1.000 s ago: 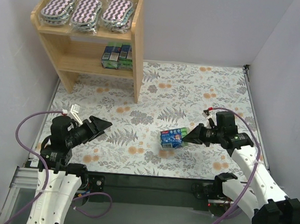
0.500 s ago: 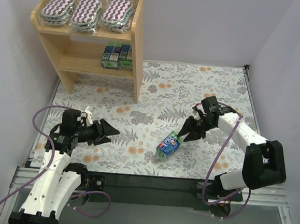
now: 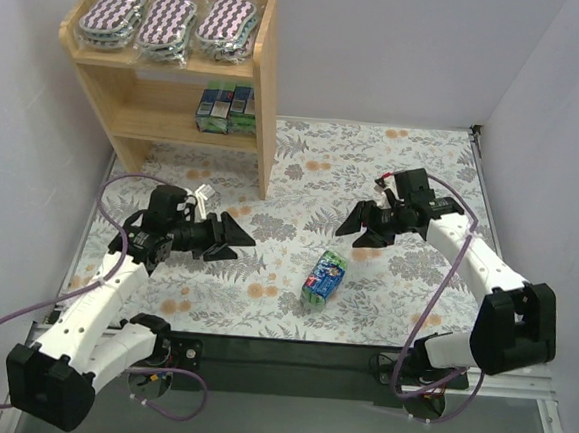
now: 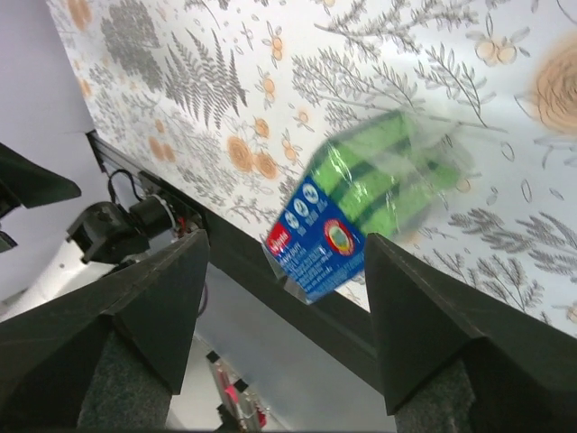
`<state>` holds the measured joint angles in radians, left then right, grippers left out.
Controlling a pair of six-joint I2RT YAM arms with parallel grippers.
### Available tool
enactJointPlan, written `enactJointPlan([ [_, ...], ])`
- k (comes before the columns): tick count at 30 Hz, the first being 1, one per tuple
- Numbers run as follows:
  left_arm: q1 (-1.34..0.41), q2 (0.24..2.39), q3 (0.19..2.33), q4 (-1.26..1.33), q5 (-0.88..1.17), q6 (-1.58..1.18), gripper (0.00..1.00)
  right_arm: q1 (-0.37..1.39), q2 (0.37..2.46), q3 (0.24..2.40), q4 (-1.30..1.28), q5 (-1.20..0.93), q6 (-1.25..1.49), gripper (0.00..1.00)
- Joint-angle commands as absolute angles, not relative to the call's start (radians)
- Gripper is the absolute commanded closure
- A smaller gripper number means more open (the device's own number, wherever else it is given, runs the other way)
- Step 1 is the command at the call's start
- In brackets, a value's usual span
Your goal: Place and organize the cleaning sponges onto the shelf
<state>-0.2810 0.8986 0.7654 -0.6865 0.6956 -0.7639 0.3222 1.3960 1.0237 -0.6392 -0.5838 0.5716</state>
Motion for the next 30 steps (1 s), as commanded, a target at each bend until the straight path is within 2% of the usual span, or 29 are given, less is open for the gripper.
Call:
enactJointPlan([
  [1, -0.386, 0.922, 0.743, -0.528, 0.649, -0.900, 0.28, 0.327, 1.292, 0.948, -0.684, -0.522, 0.525, 0.35],
  [7, -0.661, 1.076, 0.655, -0.206, 0.516, -1.273, 0.28, 0.328, 1.143, 0.848, -0.687, -0.502, 0.512, 0.33],
  [11, -0.828, 1.253, 0.811, -0.187, 0.410, -1.266, 0.28, 0.331, 1.100, 0.838, -0.706, -0.497, 0.447, 0.32],
  [14, -0.851, 1.293, 0.841, -0.209, 0.319, -1.281, 0.30, 0.342, 1.094, 0.810, -0.721, -0.502, 0.417, 0.32],
  [19, -0.854, 1.145, 0.778, -0.268, 0.189, -1.313, 0.32, 0.449, 1.091, 0.772, -0.710, -0.443, 0.486, 0.32],
  [24, -0.853, 0.919, 0.689, -0.389, 0.103, -1.371, 0.33, 0.586, 1.091, 0.739, -0.614, -0.329, 0.691, 0.32],
  [30, -0.853, 0.712, 0.588, -0.515, 0.028, -1.460, 0.33, 0.641, 1.144, 0.729, -0.575, -0.216, 0.844, 0.32],
])
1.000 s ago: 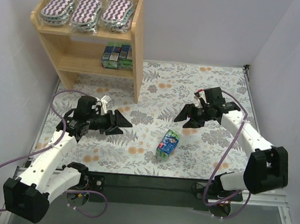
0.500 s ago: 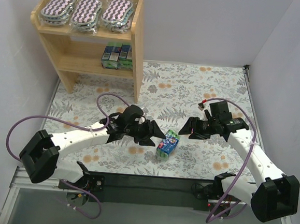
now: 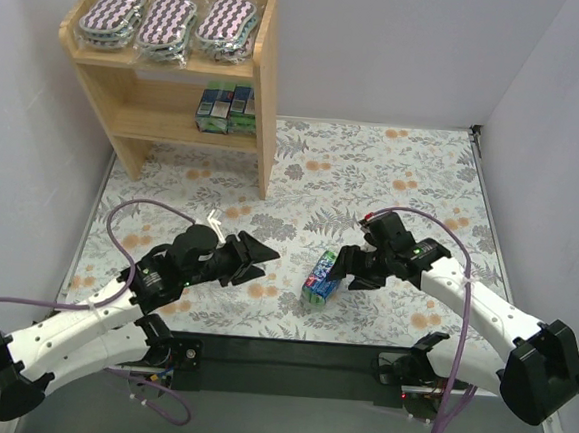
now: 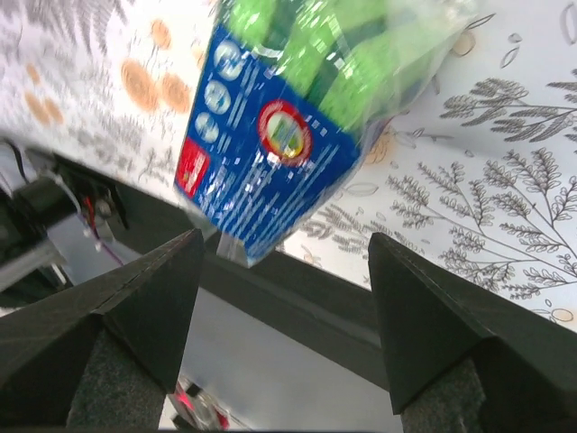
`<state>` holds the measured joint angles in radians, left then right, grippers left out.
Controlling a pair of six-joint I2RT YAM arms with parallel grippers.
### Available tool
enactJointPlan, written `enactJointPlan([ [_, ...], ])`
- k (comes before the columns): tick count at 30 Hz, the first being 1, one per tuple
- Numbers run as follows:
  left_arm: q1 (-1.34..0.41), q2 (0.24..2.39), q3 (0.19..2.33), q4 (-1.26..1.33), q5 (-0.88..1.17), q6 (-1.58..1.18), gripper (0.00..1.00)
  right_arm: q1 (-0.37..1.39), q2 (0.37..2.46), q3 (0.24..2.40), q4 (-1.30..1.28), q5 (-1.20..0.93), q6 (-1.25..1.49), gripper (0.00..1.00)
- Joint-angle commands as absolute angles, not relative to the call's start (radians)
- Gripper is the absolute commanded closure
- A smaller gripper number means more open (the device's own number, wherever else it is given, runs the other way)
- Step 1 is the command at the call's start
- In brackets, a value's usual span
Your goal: Place and organize the cleaning sponges onto the shelf
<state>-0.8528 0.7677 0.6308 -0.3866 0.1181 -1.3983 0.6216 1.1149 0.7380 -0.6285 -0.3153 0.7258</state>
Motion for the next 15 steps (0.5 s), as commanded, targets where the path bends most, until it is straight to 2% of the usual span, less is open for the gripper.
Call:
enactJointPlan([
  [1, -0.854, 0.668, 0.581, -0.529, 0.022, -1.465, 0.33, 0.641, 1.153, 0.723, -0.562, -0.192, 0.877, 0.32],
  [9, -0.853, 0.620, 0.572, -0.597, 0.014, -1.468, 0.34, 0.646, 1.216, 0.629, -0.508, -0.117, 0.963, 0.32],
  [15, -0.853, 0.609, 0.565, -0.598, 0.015, -1.468, 0.34, 0.646, 1.048, 0.485, -0.597, -0.052, 0.966, 0.35],
])
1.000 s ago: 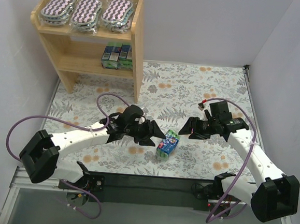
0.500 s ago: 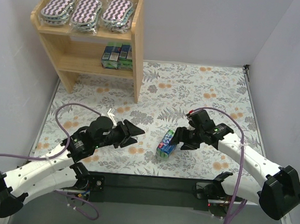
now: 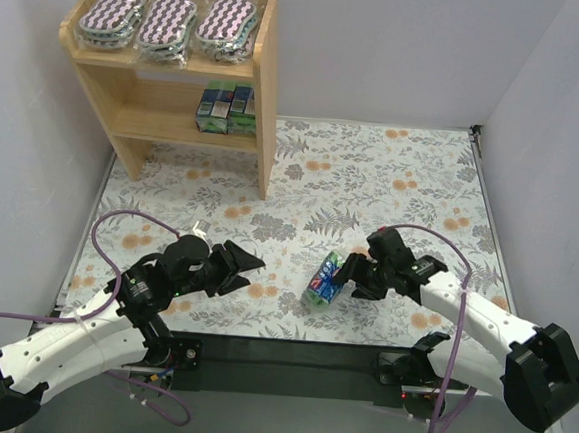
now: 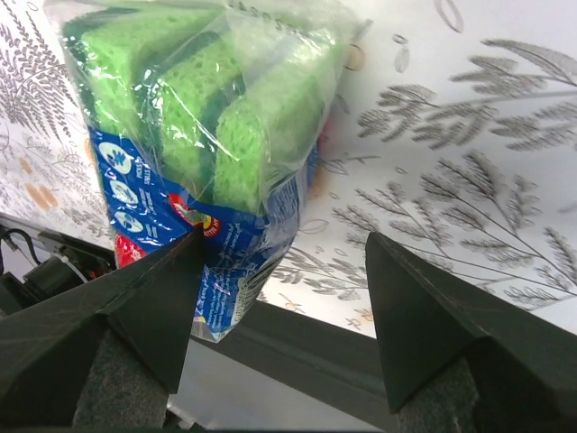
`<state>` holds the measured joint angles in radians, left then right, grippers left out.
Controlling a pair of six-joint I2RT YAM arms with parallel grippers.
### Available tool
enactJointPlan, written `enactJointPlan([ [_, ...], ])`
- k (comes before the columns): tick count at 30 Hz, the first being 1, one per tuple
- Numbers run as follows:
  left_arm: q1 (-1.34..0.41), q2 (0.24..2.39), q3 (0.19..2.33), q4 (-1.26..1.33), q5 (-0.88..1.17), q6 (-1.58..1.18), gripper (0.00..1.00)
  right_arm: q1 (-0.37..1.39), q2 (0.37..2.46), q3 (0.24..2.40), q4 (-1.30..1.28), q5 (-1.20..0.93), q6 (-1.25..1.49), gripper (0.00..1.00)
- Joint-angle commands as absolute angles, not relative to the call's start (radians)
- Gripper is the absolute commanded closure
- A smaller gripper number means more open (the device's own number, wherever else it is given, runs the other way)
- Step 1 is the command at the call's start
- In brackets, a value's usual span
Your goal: Place and organize the cleaning sponges onto the shelf
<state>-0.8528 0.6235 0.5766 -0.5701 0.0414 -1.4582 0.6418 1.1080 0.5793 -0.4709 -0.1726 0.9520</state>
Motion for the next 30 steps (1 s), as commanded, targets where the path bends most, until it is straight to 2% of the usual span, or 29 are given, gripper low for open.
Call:
enactJointPlan([
  [1, -0.853, 0.607, 0.560, -0.597, 0.015, -1.468, 0.34, 0.646, 1.025, 0.462, -0.603, -0.049, 0.969, 0.35],
  [8, -0.853, 0.643, 0.525, -0.546, 0.055, -1.465, 0.35, 0.644, 0.930, 0.347, -0.656, -0.064, 0.994, 0.35],
  [16, -0.853, 0.758, 0.538, -0.446, 0.115, -1.440, 0.36, 0.646, 0.893, 0.396, -0.672, -0.089, 0.968, 0.36],
  [20, -0.853, 0.807, 0.558, -0.402, 0.117, -1.439, 0.37, 0.646, 0.956, 0.449, -0.626, -0.098, 0.947, 0.37],
  [26, -0.854, 0.836, 0.565, -0.402, 0.101, -1.469, 0.39, 0.673, 1.072, 0.528, -0.497, -0.158, 0.956, 0.47],
  [30, -0.854, 0.779, 0.540, -0.431, 0.057, -1.497, 0.40, 0.765, 1.184, 0.592, -0.414, -0.166, 0.991, 0.53],
])
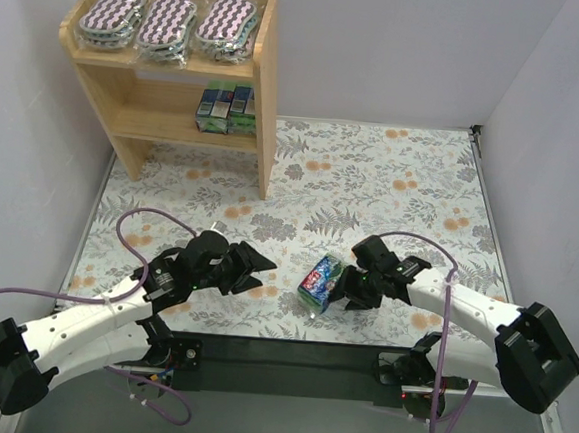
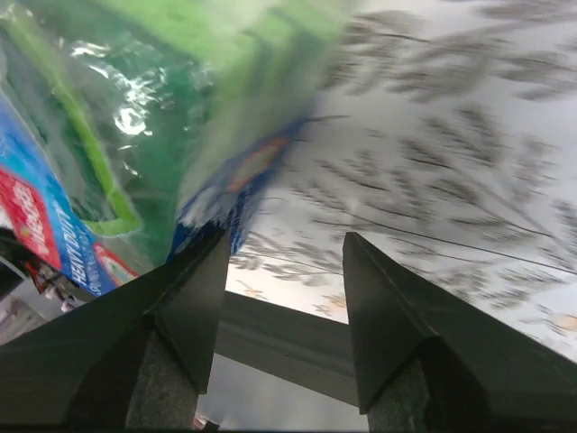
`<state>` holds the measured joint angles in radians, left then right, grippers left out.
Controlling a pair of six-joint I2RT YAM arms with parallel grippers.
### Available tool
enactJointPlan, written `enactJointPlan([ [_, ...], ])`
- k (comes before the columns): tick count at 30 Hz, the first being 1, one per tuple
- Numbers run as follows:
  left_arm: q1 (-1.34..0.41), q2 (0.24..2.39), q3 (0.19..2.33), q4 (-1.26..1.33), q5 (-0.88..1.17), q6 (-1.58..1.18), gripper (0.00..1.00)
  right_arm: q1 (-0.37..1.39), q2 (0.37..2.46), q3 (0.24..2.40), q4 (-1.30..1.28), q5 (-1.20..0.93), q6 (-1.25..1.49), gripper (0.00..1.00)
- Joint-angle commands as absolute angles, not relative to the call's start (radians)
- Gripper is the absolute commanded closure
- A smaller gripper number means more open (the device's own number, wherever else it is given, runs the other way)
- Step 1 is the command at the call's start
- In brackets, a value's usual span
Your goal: Place and organize the cleaning sponges onto the shelf
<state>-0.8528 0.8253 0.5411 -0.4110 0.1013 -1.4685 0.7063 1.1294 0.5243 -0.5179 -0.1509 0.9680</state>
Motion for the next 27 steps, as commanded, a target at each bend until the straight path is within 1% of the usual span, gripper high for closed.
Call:
enactJointPlan([
  [1, -0.853, 0.756, 0.535, -0.443, 0.048, -1.503, 0.40, 0.784, 1.205, 0.613, -0.399, -0.167, 1.014, 0.54],
  [4, -0.853, 0.721, 0.519, -0.477, 0.026, -1.517, 0.41, 0.853, 1.293, 0.650, -0.333, -0.160, 1.043, 0.58],
  [6, -0.853, 0.698, 0.500, -0.486, 0.023, -1.519, 0.41, 0.882, 1.354, 0.675, -0.290, -0.161, 1.072, 0.58],
  [9, -0.854, 0.693, 0.492, -0.509, 0.012, -1.514, 0.41, 0.899, 1.423, 0.719, -0.229, -0.160, 1.088, 0.58],
  [14, -0.853, 0.736, 0.494, -0.489, -0.052, -1.455, 0.41, 0.902, 1.477, 0.799, -0.227, -0.172, 1.045, 0.57],
  [16, -0.854, 0.799, 0.540, -0.453, -0.064, -1.407, 0.40, 0.904, 1.454, 0.795, -0.253, -0.163, 1.031, 0.57],
  [17, -0.853, 0.825, 0.560, -0.439, -0.071, -1.344, 0.40, 0.904, 1.410, 0.784, -0.268, -0.157, 1.025, 0.55],
  [18, -0.854, 0.889, 0.580, -0.424, -0.074, -1.316, 0.39, 0.904, 1.385, 0.747, -0.293, -0.152, 1.020, 0.52],
  [21, -0.851, 0.980, 0.658, -0.388, -0.077, -1.207, 0.38, 0.904, 1.272, 0.681, -0.349, -0.172, 1.011, 0.46],
  [24, -0.816, 1.087, 0.690, -0.312, -0.003, -1.102, 0.38, 0.905, 1.132, 0.591, -0.389, -0.204, 1.000, 0.42],
  [27, -0.782, 1.182, 0.715, -0.259, 0.075, -1.014, 0.39, 0.905, 0.990, 0.537, -0.439, -0.206, 1.003, 0.41],
])
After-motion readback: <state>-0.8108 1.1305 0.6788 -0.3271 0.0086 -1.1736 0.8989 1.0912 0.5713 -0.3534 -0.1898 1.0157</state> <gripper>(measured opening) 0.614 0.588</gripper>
